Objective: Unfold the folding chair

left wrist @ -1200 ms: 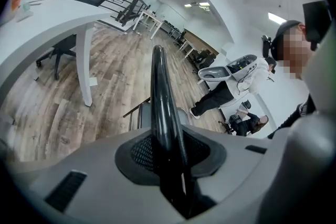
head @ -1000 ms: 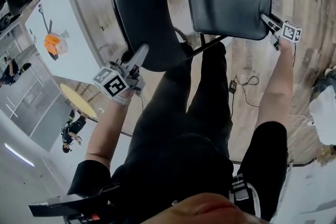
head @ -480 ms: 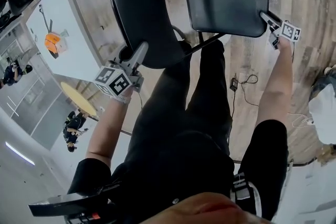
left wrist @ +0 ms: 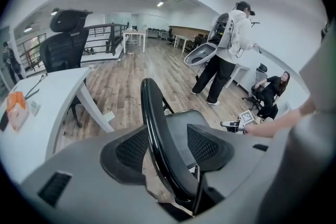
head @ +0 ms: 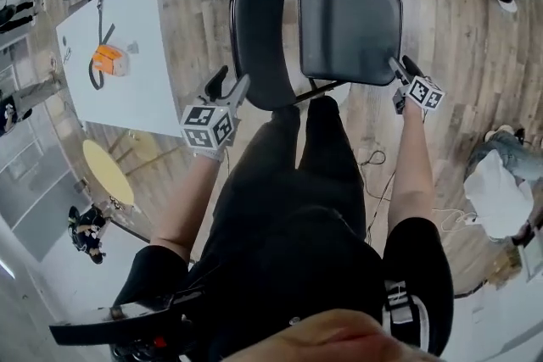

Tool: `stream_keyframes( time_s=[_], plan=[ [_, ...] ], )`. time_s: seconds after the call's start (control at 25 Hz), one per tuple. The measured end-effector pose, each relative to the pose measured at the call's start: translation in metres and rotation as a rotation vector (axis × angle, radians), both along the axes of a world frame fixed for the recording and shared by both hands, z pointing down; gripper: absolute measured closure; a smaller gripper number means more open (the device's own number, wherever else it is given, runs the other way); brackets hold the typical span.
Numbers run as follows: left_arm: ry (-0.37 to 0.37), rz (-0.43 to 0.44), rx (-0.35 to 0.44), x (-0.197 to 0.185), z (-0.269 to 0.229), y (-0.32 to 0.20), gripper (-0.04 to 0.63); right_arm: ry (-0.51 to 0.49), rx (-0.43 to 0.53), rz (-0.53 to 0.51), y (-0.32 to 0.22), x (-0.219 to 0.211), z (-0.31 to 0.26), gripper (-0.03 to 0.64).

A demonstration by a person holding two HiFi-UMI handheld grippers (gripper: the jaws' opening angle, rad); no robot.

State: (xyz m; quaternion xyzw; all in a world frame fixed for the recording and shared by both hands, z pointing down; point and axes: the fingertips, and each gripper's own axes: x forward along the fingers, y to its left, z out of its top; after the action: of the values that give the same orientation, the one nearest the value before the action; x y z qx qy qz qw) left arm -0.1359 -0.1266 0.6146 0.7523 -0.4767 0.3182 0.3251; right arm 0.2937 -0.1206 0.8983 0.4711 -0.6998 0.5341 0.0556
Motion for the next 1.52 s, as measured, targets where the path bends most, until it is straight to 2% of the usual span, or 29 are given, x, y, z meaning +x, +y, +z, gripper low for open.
stream_keyframes(
  time_s=[0.16, 0.32, 0.48, 0.6, 0.76, 1.0, 1.12, 1.28, 1.44, 1.52],
  plan=[
    [0.02, 0.093, 0.084, 0.02, -0.045, 0.005, 0.373, -0.059, 0.167, -0.029, -0.007, -0.051, -0.123, 0.299],
    [0.098, 0.21, 0.188, 0.048, -0.092, 0.009, 0.373, -0.028, 0.322, -0.124, -0.005, -0.1, -0.229, 0.299],
    [0.2, 0.3, 0.266, 0.069, -0.128, 0.016, 0.373, 0.023, 0.429, -0.185, 0.008, -0.141, -0.312, 0.299],
    [0.283, 0.346, 0.315, 0.083, -0.15, 0.02, 0.373, 0.064, 0.484, -0.22, 0.02, -0.166, -0.351, 0.299],
    [0.338, 0.387, 0.372, 0.092, -0.171, 0.027, 0.374, 0.12, 0.547, -0.268, 0.032, -0.19, -0.388, 0.299],
    [0.458, 0.384, 0.412, 0.087, -0.22, 0.048, 0.374, 0.161, 0.679, -0.267, 0.052, -0.217, -0.48, 0.299],
    [0.51, 0.412, 0.448, 0.094, -0.244, 0.061, 0.374, 0.194, 0.75, -0.278, 0.067, -0.223, -0.518, 0.299],
    [0.54, 0.471, 0.534, 0.111, -0.28, 0.081, 0.374, 0.216, 0.817, -0.329, 0.089, -0.229, -0.554, 0.301],
    [0.541, 0.507, 0.597, 0.135, -0.305, 0.097, 0.376, 0.225, 0.899, -0.375, 0.108, -0.225, -0.585, 0.384],
    [0.555, 0.511, 0.633, 0.148, -0.315, 0.103, 0.384, 0.224, 0.932, -0.387, 0.115, -0.216, -0.597, 0.396]
  ],
)
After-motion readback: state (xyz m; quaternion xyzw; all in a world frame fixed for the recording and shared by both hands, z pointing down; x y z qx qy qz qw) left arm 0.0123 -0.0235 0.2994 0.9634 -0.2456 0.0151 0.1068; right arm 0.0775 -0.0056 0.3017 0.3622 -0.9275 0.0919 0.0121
